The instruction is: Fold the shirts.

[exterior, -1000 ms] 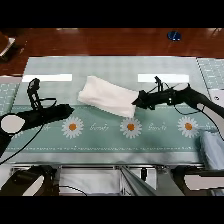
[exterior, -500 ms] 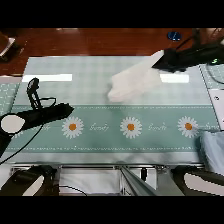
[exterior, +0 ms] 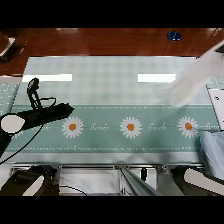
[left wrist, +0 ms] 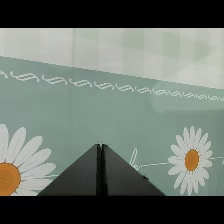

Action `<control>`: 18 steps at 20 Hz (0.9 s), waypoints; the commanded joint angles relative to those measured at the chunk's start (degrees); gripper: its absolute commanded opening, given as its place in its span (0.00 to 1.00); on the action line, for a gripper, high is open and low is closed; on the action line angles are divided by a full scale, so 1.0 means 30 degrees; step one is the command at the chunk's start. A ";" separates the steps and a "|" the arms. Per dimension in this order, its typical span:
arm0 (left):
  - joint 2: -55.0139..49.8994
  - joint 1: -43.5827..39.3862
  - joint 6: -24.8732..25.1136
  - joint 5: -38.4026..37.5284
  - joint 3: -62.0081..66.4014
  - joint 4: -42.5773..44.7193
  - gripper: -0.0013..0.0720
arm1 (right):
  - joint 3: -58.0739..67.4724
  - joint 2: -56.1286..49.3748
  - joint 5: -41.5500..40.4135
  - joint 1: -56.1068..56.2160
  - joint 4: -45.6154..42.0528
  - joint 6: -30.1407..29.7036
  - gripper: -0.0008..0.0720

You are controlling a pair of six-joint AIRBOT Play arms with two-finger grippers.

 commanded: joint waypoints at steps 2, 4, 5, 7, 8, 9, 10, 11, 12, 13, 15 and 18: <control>0.0000 -0.0007 0.0000 0.0364 0.0000 -0.0029 0.04 | 0.0401 0.1268 0.3810 -0.4452 -0.3155 0.0772 0.04; 0.0000 -0.0007 0.0000 0.0787 0.0000 -0.0029 0.04 | -0.0838 0.2674 0.3803 -0.6011 -0.4459 0.0641 0.04; 0.0000 -0.0007 0.0000 0.1056 0.0000 -0.0036 0.04 | -0.1916 0.3468 0.3810 -0.6732 -0.4830 0.0634 0.04; 0.0000 -0.0007 0.0000 0.1523 0.0000 -0.0160 0.04 | -0.5064 0.5523 0.3810 -0.8218 -0.5690 0.0364 0.04; 0.0000 0.0000 0.0000 0.1719 0.0000 -0.0168 0.04 | -0.6579 0.6513 0.3810 -0.8939 -0.6411 0.0313 0.04; 0.0000 -0.0007 0.0000 0.1887 0.0000 -0.0168 0.04 | -0.7927 0.7446 0.3810 -0.9690 -0.7577 0.0313 0.04; 0.0000 -0.0007 0.0000 0.2004 0.0000 -0.0168 0.04 | -0.9129 0.8393 0.3818 -1.0593 -0.9187 0.0328 0.04; 0.0000 -0.0007 0.0000 0.2047 0.0000 -0.0168 0.04 | -1.0134 0.9304 0.3810 -1.1409 -1.0899 0.0532 0.04; 0.0000 -0.0007 0.0000 0.2055 0.0000 -0.0168 0.04 | -1.0936 1.0127 0.3796 -1.2036 -1.2524 0.0969 0.04; 0.0000 -0.0007 0.0007 0.2040 0.0000 -0.0240 0.04 | -1.1628 1.0797 0.3781 -1.2422 -1.3937 0.1406 0.04; 0.0000 -0.0007 0.0015 0.2055 0.0000 -0.0597 0.04 | -1.2670 1.1606 0.3738 -1.2364 -1.6116 0.1814 0.04; 0.0000 -0.0007 0.0015 0.1967 0.0000 -0.0801 0.04 | -1.4003 1.2050 0.3767 -1.1599 -1.8010 0.1902 0.04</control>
